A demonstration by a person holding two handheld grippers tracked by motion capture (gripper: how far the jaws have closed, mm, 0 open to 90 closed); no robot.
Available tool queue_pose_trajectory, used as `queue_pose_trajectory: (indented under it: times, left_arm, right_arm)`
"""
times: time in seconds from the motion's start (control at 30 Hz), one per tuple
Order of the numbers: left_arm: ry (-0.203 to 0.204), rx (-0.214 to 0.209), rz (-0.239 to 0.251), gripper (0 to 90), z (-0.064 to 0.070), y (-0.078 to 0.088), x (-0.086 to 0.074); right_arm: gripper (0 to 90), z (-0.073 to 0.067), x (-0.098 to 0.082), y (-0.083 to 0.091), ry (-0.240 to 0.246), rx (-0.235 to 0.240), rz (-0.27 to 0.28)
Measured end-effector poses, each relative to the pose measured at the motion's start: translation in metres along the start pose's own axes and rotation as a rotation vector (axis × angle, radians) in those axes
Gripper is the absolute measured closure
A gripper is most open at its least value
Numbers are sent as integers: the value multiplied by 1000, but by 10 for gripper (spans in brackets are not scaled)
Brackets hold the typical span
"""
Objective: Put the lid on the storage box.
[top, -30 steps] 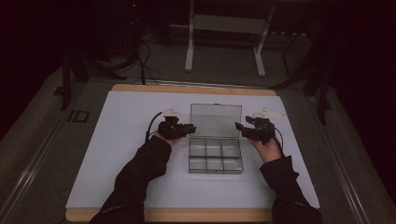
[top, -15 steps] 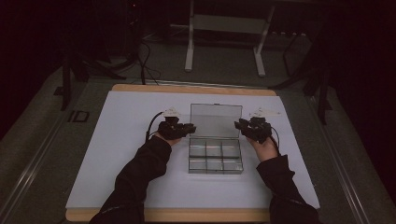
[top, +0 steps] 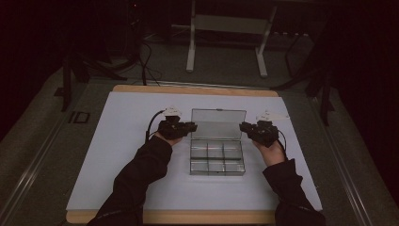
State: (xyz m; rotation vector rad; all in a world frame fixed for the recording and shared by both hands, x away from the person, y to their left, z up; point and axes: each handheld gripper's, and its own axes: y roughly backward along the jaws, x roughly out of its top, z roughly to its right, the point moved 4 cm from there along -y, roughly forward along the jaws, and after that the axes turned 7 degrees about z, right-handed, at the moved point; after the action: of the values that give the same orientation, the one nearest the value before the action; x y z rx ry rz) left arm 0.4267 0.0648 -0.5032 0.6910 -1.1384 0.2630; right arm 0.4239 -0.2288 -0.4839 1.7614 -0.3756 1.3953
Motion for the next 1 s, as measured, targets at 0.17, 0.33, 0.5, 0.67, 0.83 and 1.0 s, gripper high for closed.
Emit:
queue_pose_trajectory:
  times: [0.17, 0.33, 0.5, 0.67, 0.83, 1.0]
  left_arm:
    - [-11, 2, -6, 780, 5, 4, 0]
    - [-23, -6, -4, 775, 9, 9, -1]
    - [-47, 8, -9, 775, 13, 14, -2]
    - [-50, 1, -7, 778, 16, 19, -4]
    - [-58, -2, -10, 784, 18, 22, -6]
    - [-65, -9, -17, 792, 22, 26, -11]
  right_arm:
    - [809, -2, -2, 6, 18, 17, 7]
    - [817, -7, -4, 14, 32, 31, 13]
    - [853, -8, -9, 20, 38, 33, 12]
    - [853, -9, -12, 23, 49, 46, 17]
    - [856, -12, -17, 26, 47, 48, 16]
    - [859, -14, -21, 30, 53, 57, 17]
